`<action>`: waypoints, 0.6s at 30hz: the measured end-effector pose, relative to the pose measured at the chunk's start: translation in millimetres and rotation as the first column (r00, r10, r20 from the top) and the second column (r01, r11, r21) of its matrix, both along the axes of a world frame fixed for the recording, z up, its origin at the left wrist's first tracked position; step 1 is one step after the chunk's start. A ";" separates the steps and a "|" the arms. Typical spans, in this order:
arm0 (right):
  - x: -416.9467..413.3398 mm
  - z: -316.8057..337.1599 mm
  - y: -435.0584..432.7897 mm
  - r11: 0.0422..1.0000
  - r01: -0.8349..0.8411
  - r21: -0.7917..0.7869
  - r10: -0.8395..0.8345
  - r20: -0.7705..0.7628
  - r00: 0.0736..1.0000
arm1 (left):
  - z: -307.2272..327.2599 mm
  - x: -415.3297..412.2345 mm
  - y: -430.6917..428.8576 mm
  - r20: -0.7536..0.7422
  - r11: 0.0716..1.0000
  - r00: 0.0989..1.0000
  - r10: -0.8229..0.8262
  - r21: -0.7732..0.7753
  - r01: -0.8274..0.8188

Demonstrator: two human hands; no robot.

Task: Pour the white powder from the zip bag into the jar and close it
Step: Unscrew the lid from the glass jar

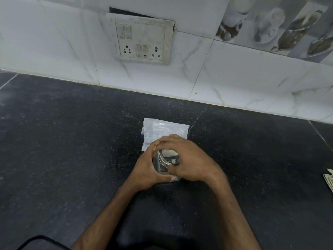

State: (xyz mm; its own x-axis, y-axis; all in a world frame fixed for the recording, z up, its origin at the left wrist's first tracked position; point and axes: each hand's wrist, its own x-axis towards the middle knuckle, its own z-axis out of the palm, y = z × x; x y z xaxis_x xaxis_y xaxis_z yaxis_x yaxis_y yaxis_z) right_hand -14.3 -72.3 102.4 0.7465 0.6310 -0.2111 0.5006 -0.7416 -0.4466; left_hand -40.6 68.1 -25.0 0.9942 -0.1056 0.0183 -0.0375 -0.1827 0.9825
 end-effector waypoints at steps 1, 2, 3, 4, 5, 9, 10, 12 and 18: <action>1.3 -0.1 0.2 0.999 -0.038 -0.031 0.036 -0.047 0.998 | -0.2 0.1 -0.1 0.005 1.000 1.000 -0.002 0.004 0.002; 2.1 0.5 -0.6 0.997 -0.050 -0.060 0.046 -0.079 0.996 | -0.1 0.1 -0.2 0.006 1.000 1.000 -0.002 0.010 0.002; 3.2 -1.1 -2.2 0.997 -0.027 -0.067 0.021 -0.085 0.996 | 0.0 -0.2 -0.4 0.003 1.000 1.000 -0.001 0.014 0.001; 3.6 -3.0 -3.8 0.999 0.020 -0.048 -0.023 -0.058 0.998 | 0.1 -0.5 -0.4 -0.002 1.000 1.000 -0.002 0.011 0.002; 2.7 -4.8 -4.4 0.998 0.064 -0.014 -0.065 -0.015 0.998 | 0.3 -0.4 -0.3 -0.007 1.000 1.000 0.000 0.006 0.000; 1.5 -6.7 -1.6 1.000 -0.014 -0.025 0.014 0.014 1.000 | 0.5 0.2 -0.7 0.003 1.000 1.000 0.008 0.005 -0.008; 2.6 -5.4 -1.8 0.997 -0.045 -0.065 0.044 -0.009 0.999 | 0.0 0.4 -0.8 0.009 1.000 1.000 0.006 0.005 -0.007; 3.6 -5.1 -4.0 0.993 -0.023 -0.117 0.019 -0.037 0.999 | -0.1 0.1 -1.1 0.005 1.000 1.000 0.009 0.005 -0.009; 1.7 -4.5 -0.5 0.999 -0.004 -0.054 0.006 0.039 0.999 | 1.2 -0.6 -0.2 -0.001 1.000 1.000 0.013 0.018 -0.013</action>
State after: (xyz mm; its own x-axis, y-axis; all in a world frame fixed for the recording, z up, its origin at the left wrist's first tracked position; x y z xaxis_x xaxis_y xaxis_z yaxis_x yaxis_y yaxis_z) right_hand -12.6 -72.8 97.9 0.7520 0.6230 -0.2151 0.5204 -0.7616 -0.3861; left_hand -41.2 68.0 -23.8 0.9956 -0.0928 0.0152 -0.0337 -0.2011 0.9790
